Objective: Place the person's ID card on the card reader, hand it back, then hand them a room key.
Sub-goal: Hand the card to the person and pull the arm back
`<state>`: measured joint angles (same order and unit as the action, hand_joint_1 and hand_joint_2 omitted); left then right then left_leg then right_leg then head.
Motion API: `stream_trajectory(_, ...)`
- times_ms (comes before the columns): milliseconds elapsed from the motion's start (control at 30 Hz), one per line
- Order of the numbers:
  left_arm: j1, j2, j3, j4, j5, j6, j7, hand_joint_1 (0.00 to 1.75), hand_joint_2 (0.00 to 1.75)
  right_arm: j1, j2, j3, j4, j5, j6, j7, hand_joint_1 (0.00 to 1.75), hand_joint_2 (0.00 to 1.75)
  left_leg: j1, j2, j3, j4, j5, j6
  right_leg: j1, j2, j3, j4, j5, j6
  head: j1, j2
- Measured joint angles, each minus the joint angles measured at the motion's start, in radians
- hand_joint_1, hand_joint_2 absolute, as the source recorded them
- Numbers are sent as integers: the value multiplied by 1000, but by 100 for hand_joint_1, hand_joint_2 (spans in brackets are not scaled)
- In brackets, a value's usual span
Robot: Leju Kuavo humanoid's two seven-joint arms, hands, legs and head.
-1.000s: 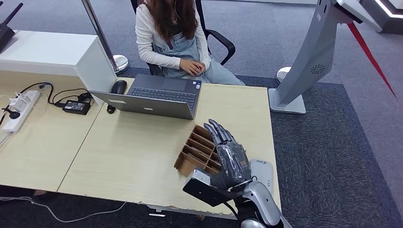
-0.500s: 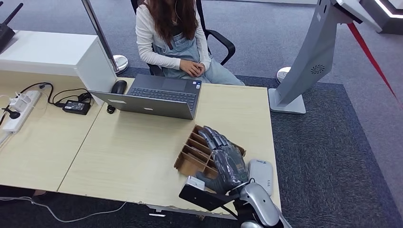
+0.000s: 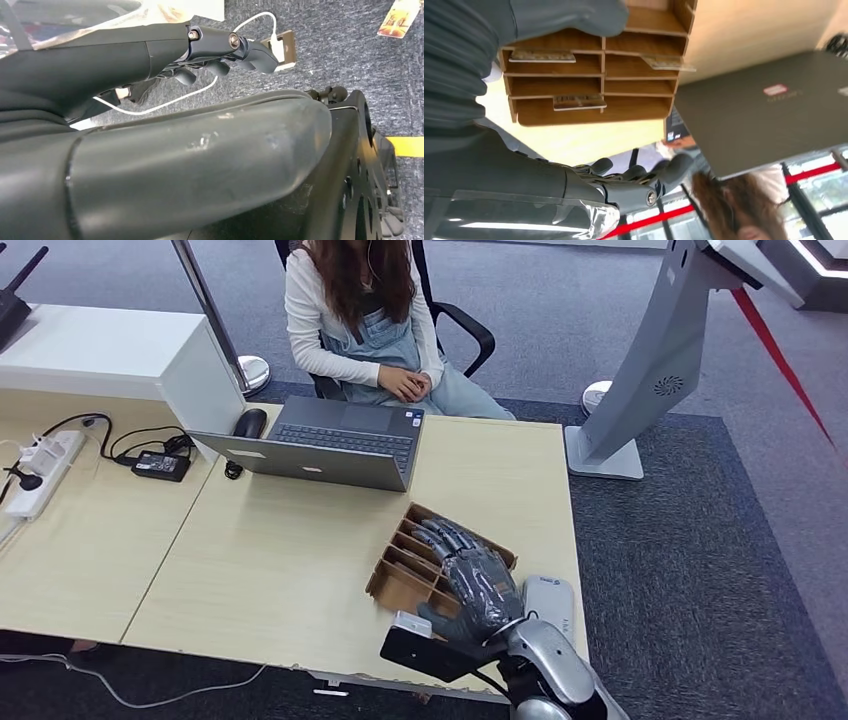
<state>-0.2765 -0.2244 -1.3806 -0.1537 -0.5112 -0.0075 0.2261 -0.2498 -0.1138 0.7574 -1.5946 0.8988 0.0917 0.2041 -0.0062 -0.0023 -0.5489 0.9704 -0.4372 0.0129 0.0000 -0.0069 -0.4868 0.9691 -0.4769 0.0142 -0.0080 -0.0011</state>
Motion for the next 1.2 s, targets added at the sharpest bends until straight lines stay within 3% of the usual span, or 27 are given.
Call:
stream_trajectory(233, -2, -1, -9, 0, -17, 2, -1, 0, 0, -28, -31, 8, -30, -12, 70, 11, 37, 175, 0, 0, 0, 0, 0, 0, 0, 0, 0, 0, 0, 0, 0, 0)
stream_trajectory(633, -5, -1, -23, 0, -47, -11, 1, 0, 0, -86, -64, 43, -35, 139, 187, 85, 15, 175, 0, 0, 0, 0, 0, 0, 0, 0, 0, 0, 0, 0, 0, 0)
stream_trajectory(1200, -6, -2, -24, 0, -65, -29, 10, 0, 0, -106, -83, 62, 2, 180, 201, 120, 21, 175, 0, 0, 0, 0, 0, 0, 0, 0, 0, 0, 0, 0, 0, 0)
